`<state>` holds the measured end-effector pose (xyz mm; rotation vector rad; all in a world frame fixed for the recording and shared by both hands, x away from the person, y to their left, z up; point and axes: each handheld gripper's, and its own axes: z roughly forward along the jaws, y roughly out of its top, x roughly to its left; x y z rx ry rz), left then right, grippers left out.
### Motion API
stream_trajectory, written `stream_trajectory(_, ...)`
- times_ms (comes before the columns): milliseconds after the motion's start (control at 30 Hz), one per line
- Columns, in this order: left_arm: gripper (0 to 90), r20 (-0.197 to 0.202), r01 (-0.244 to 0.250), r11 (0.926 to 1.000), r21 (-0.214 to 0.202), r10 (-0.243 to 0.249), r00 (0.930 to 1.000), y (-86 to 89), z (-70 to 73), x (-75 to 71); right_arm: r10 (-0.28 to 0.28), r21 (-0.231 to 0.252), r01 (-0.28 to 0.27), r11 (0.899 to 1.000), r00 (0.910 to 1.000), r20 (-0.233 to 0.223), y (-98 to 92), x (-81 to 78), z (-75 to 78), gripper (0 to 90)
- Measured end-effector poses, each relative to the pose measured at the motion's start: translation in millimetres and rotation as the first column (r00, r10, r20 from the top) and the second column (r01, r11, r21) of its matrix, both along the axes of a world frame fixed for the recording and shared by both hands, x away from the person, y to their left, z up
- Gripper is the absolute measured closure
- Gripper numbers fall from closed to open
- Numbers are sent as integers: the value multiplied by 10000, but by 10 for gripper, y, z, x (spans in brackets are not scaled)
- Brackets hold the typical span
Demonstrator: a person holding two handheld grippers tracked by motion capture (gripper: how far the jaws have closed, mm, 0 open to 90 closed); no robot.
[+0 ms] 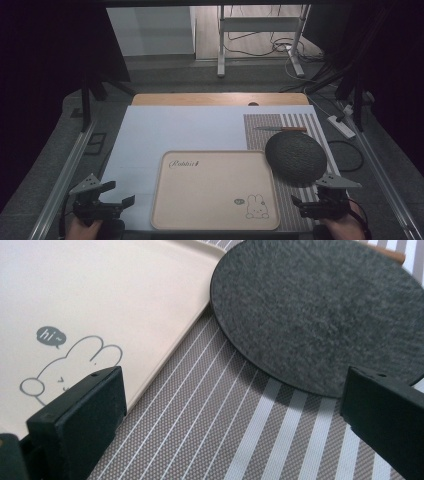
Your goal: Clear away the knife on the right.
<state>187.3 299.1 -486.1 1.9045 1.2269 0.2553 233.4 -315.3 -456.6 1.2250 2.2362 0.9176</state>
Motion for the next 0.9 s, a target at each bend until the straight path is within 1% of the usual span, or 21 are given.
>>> stream_trajectory(100, 20, -5, -8, 10000, 2, 8, 10000, 1, -1, 0, 19, 28, -20, 10000, 10000, 87, 2, 12, 8, 0)
stream_trajectory(300, 20, -18, -16, 10000, 14, 16, 10000, 2, -2, 0, 141, -33, -141, 9999, 9998, 120, 9, 48, 7, 0)
stream_trajectory(467, 20, -39, -39, 10000, 3, 39, 10000, 3, -3, 2, 217, 106, -218, 9997, 9998, 47, -2, 86, 5, 0)
stream_trajectory(500, 20, -41, -42, 10000, 0, 42, 10000, 3, -3, 2, 235, 249, -234, 9994, 9997, -39, -7, 105, 3, 0)
stream_trajectory(667, 20, -69, -70, 10000, -1, 70, 10000, 5, -3, 3, 385, 277, -384, 9989, 9992, -42, -3, 136, 14, 0)
stream_trajectory(733, 20, -72, -71, 10000, 10, 71, 9999, 4, -3, 4, 464, 387, -465, 9982, 9989, 29, 5, 159, 17, 0)
stream_trajectory(800, 20, -73, -77, 10000, 8, 77, 9999, 4, -4, 6, 517, 662, -510, 9965, 9986, -86, 10, 204, 19, 0)
stream_trajectory(900, 20, -88, -86, 10000, 25, 86, 9999, 3, -5, 7, 611, 786, -600, 9951, 9981, -116, 19, 239, 20, 0)
